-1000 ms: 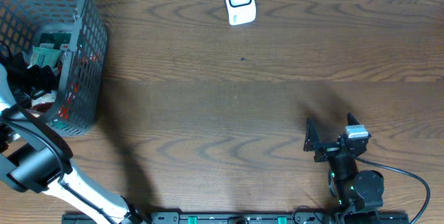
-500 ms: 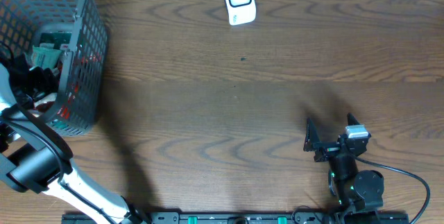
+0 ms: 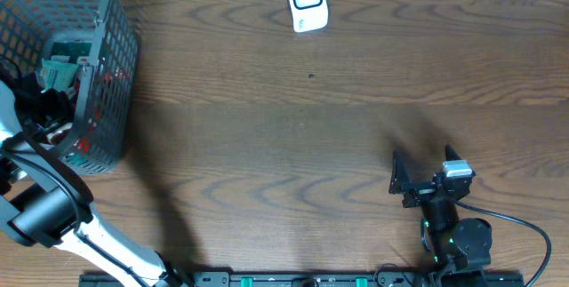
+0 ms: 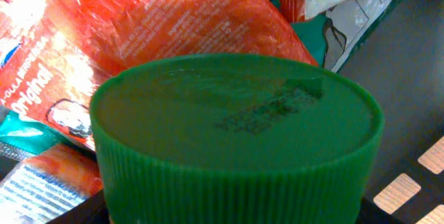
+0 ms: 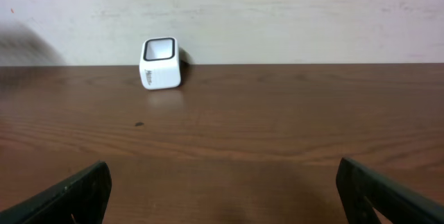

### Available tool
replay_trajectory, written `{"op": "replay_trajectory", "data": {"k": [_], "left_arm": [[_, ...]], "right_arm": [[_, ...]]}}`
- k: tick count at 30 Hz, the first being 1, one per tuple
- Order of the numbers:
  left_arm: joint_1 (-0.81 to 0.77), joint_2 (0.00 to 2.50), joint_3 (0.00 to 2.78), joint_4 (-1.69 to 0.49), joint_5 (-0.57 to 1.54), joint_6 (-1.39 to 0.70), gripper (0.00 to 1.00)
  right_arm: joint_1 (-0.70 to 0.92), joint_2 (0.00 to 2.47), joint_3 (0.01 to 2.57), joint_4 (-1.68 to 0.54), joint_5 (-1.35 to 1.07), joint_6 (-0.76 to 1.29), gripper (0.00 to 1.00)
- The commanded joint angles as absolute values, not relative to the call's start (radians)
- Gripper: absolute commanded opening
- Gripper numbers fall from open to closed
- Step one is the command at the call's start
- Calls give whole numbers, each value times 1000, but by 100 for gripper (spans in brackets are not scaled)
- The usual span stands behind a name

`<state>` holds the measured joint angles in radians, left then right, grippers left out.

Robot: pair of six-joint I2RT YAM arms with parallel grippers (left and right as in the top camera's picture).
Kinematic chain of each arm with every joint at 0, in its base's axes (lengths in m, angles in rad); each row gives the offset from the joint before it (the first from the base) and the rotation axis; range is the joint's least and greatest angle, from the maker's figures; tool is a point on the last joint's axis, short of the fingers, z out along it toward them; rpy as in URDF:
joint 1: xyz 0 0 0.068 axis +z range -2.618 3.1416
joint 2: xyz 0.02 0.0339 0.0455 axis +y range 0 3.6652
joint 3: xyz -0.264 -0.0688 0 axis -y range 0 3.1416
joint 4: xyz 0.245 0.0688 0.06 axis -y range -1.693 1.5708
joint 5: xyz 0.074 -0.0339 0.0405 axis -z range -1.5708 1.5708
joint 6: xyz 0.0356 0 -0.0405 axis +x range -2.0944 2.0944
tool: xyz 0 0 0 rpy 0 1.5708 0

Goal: Scan the item barcode
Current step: 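Grasp the green-lidded Knorr jar by its lid with the left gripper, then lift the jar out of the basket and carry it toward the scanner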

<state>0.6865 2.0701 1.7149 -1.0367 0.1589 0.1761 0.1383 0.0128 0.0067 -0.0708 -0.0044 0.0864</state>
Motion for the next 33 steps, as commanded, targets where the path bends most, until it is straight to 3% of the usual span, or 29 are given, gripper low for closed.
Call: {"op": "replay_trajectory", "data": {"k": [1, 10, 33], "left_arm": [[686, 2056, 1738, -1030, 165, 147, 61], [686, 1969, 1779, -1006, 165, 110, 54], [640, 1394, 1778, -762, 176, -88, 54]], "right_arm": [[131, 11, 6, -75, -5, 73, 99], [131, 11, 6, -75, -5, 73, 99], [131, 11, 6, -75, -5, 73, 99]]}}
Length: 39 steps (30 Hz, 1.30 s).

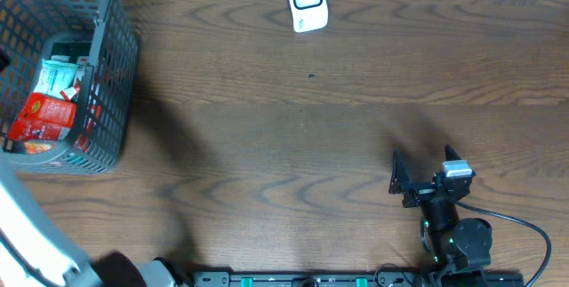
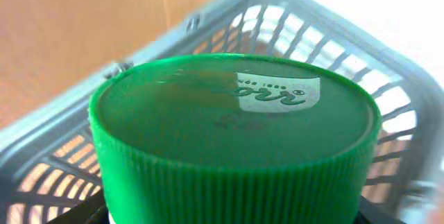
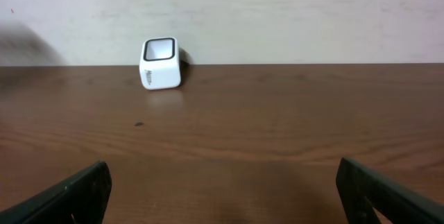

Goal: Scan the item barcode
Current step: 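Lift the jar out of the basket and carry it toward the scanner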

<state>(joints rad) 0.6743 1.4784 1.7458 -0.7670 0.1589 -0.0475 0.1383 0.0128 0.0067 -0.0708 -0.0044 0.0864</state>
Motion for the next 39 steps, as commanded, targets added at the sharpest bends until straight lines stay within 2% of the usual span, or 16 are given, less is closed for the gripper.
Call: {"op": "replay_trajectory", "data": {"k": [1, 8, 17, 28, 39], "left_arm": [[625, 1375, 1778, -765, 176, -88, 54], [410, 1246, 1778, -817, 176, -96, 54], [35, 1252, 1763, -1037, 175, -250, 54], [-414, 1456, 1665, -1121, 175, -321, 54], [-667, 1759, 1637, -1102, 168, -380, 54]], "right_arm": [[131, 11, 6, -75, -5, 73, 99], [131, 11, 6, -75, -5, 73, 99], [131, 11, 6, -75, -5, 73, 99], [131, 11, 6, -75, -5, 73, 99], [131, 11, 6, -75, -5, 73, 99]]}}
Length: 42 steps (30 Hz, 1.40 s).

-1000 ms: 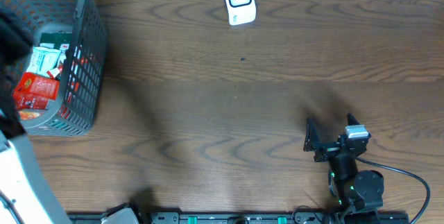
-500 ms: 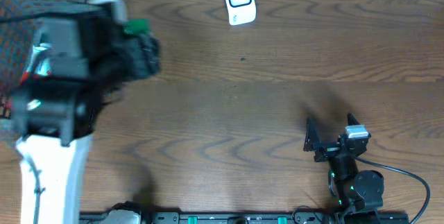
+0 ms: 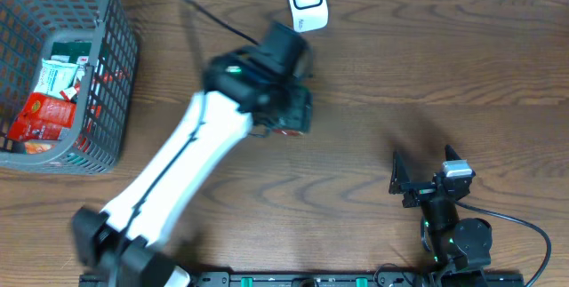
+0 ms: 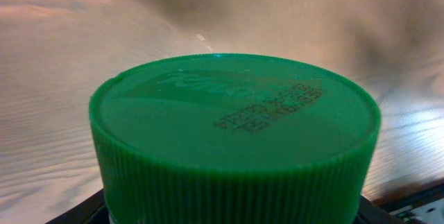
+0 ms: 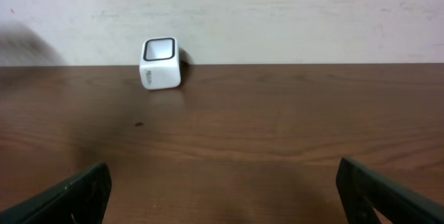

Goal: Scan the item barcode
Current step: 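Lift the jar out of the basket and carry it toward the scanner, then hold the jar's barcode under the white scanner, then lower it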

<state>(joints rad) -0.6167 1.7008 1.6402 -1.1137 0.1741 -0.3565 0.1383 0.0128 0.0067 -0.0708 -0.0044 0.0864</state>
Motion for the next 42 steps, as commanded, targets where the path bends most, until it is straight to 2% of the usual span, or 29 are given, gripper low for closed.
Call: {"op": "replay_trajectory", "data": {"k": [1, 7, 15, 19, 25, 38, 42], "left_arm": [[-685, 1788, 1637, -1093, 168, -381, 54], [-747, 1930, 1637, -1041, 168, -413, 54], [-749, 2032, 1633, -964, 102, -494, 54], [-749, 2043, 1631, -926, 12, -557, 54], [-749, 2048, 1584, -876, 7, -650, 54], [-752, 2048, 1468, -805, 8, -649, 54], [-752, 2048, 1465, -801, 8, -649, 64]], "right_arm": [[131, 11, 6, -75, -5, 73, 99], [131, 11, 6, -75, -5, 73, 99], [131, 11, 6, -75, -5, 73, 99], [131, 11, 6, -75, -5, 73, 99], [131, 11, 6, -75, -5, 73, 99], [131, 11, 6, -75, -5, 73, 99], [131, 11, 6, -75, -5, 73, 99]]}}
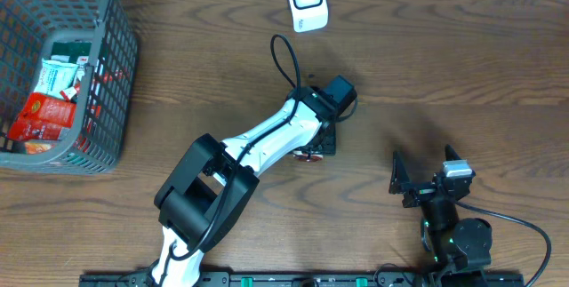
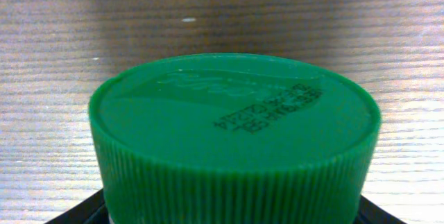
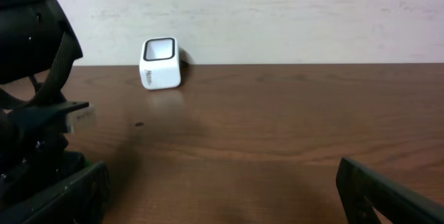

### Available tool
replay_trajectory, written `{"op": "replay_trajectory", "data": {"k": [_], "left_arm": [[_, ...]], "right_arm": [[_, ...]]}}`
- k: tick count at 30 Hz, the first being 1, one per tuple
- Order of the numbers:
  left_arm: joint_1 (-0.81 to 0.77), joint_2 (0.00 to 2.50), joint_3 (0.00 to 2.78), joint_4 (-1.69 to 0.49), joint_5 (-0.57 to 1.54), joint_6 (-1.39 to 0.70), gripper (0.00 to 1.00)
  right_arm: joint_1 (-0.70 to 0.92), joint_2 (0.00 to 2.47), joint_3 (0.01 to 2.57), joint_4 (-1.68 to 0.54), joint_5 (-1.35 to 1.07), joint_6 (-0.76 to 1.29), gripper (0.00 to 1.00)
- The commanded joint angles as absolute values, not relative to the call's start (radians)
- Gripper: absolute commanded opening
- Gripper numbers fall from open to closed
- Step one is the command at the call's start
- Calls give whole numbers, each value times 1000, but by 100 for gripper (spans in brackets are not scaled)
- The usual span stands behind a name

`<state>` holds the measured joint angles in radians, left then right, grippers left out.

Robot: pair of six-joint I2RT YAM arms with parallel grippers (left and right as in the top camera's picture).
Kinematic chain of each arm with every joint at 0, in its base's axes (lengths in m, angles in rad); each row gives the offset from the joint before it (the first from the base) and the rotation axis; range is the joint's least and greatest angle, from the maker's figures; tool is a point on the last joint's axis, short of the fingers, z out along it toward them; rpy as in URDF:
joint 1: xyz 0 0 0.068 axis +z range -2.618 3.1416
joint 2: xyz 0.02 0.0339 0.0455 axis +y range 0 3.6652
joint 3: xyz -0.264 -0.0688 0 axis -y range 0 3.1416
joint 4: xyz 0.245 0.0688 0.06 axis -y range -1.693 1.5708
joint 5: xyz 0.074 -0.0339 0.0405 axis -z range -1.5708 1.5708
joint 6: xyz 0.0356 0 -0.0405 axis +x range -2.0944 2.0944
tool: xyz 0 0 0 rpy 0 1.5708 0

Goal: Scan the item barcode
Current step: 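Hold the jar's barcode under the white scanner, then lower it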

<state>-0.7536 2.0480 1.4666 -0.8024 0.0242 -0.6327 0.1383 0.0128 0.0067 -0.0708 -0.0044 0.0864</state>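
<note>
A container with a green ribbed cap (image 2: pixel 234 130) fills the left wrist view; a printed code shows on the cap and the body is hidden. My left gripper (image 1: pixel 318 139) is shut on it, low over the table's middle, its black fingers (image 2: pixel 78 213) just showing beside the cap. A bit of the item's red and white (image 1: pixel 308 155) peeks out below the gripper. The white scanner (image 1: pixel 307 1) stands at the far edge, also seen from the right wrist as a small box (image 3: pixel 161 63). My right gripper (image 1: pixel 411 183) rests open at the front right, holding nothing.
A grey wire basket (image 1: pixel 100 65) with several packets stands at the far left. The left arm (image 3: pixel 31 78) fills the left side of the right wrist view. A pale wall (image 3: pixel 277 16) rises behind the table's far edge.
My left gripper with the green-capped item was just below the scanner; now it is further right and nearer the front, low over the wood. The right arm has not moved.
My left gripper was down in the basket, shut on the green-capped item among the packets. Then it held the item with the basket beyond it. Then it was over the table near the scanner, and now right of centre.
</note>
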Motion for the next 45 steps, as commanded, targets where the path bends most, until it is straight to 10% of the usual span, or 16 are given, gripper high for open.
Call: {"op": "replay_trajectory", "data": {"k": [1, 15, 45], "left_arm": [[-752, 2048, 1465, -802, 11, -649, 64], [-763, 2048, 1455, -793, 14, -617, 92], [-714, 1758, 1547, -825, -121, -424, 97]], "right_arm": [[131, 11, 6, -75, -5, 73, 99], [131, 11, 6, -75, -5, 73, 99], [131, 11, 6, -75, -5, 73, 99]]}}
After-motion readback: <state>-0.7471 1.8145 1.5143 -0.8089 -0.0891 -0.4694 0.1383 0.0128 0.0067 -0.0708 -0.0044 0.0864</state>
